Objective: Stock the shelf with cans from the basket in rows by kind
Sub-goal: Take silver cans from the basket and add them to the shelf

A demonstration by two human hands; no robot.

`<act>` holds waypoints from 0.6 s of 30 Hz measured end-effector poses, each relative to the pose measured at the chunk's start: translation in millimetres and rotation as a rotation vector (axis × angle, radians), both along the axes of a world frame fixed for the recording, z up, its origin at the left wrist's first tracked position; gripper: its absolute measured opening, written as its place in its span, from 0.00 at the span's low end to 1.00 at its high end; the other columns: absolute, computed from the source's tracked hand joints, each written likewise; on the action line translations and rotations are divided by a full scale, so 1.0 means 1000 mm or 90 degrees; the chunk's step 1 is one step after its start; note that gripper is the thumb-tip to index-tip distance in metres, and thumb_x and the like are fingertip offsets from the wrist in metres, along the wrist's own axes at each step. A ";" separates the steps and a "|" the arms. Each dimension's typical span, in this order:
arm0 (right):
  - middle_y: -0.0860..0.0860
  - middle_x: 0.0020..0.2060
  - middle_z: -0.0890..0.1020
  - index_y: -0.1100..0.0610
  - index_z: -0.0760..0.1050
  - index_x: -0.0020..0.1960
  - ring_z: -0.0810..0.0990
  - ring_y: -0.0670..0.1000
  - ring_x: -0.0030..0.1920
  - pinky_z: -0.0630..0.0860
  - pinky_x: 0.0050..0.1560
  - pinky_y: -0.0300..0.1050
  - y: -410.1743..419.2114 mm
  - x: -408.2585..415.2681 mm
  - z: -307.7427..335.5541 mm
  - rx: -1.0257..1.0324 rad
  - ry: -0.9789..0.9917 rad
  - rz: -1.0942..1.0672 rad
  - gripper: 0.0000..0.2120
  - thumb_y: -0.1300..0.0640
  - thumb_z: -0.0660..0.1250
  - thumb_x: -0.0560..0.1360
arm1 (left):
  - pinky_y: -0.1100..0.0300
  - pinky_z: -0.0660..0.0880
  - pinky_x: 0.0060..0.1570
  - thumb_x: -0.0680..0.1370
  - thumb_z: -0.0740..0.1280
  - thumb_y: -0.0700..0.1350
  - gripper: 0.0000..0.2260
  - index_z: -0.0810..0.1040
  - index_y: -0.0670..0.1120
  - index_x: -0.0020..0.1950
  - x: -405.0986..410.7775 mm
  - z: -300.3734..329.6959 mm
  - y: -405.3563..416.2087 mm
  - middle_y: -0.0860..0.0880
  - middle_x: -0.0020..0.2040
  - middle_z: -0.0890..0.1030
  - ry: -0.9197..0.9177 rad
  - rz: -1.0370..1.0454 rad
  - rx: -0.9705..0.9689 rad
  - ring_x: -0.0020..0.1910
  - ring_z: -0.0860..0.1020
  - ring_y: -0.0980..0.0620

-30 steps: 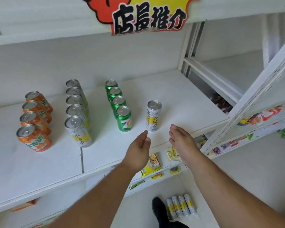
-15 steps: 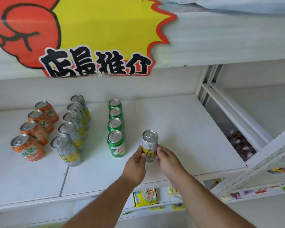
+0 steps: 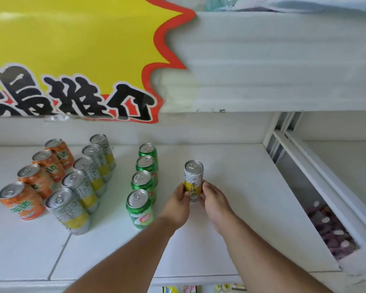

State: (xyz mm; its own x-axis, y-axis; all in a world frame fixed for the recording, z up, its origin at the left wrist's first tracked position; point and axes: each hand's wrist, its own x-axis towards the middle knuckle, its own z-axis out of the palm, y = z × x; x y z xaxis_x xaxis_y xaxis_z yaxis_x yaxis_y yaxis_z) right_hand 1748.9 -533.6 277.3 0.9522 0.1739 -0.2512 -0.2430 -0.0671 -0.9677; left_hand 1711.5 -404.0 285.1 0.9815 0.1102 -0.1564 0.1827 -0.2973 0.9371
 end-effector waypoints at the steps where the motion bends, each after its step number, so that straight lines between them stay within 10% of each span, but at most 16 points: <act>1: 0.49 0.55 0.86 0.49 0.83 0.54 0.82 0.48 0.60 0.73 0.72 0.55 0.001 0.009 -0.001 0.008 -0.006 -0.003 0.17 0.48 0.55 0.80 | 0.65 0.68 0.56 0.83 0.55 0.44 0.18 0.72 0.60 0.69 0.009 -0.001 -0.001 0.58 0.61 0.80 -0.007 0.006 0.001 0.62 0.75 0.58; 11: 0.52 0.42 0.81 0.60 0.78 0.50 0.76 0.50 0.45 0.71 0.51 0.48 0.015 0.080 -0.002 -0.033 -0.029 -0.011 0.18 0.50 0.55 0.79 | 0.55 0.73 0.60 0.82 0.55 0.47 0.15 0.73 0.59 0.66 0.075 -0.003 0.000 0.55 0.58 0.81 0.003 0.028 0.030 0.59 0.77 0.53; 18: 0.53 0.57 0.83 0.55 0.79 0.60 0.80 0.52 0.60 0.73 0.58 0.46 0.015 0.096 0.005 -0.115 -0.075 0.033 0.17 0.54 0.52 0.85 | 0.54 0.73 0.59 0.82 0.55 0.48 0.15 0.72 0.58 0.67 0.092 0.001 -0.001 0.52 0.59 0.81 0.015 0.029 0.054 0.58 0.77 0.51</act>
State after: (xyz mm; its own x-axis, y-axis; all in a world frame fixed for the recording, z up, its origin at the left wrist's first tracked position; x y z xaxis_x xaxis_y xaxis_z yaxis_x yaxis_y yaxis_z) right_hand 1844.6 -518.7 282.3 0.9678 0.1856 -0.1700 -0.1206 -0.2508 -0.9605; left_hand 1803.6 -404.8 286.1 0.9712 0.1686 -0.1681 0.2201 -0.3666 0.9040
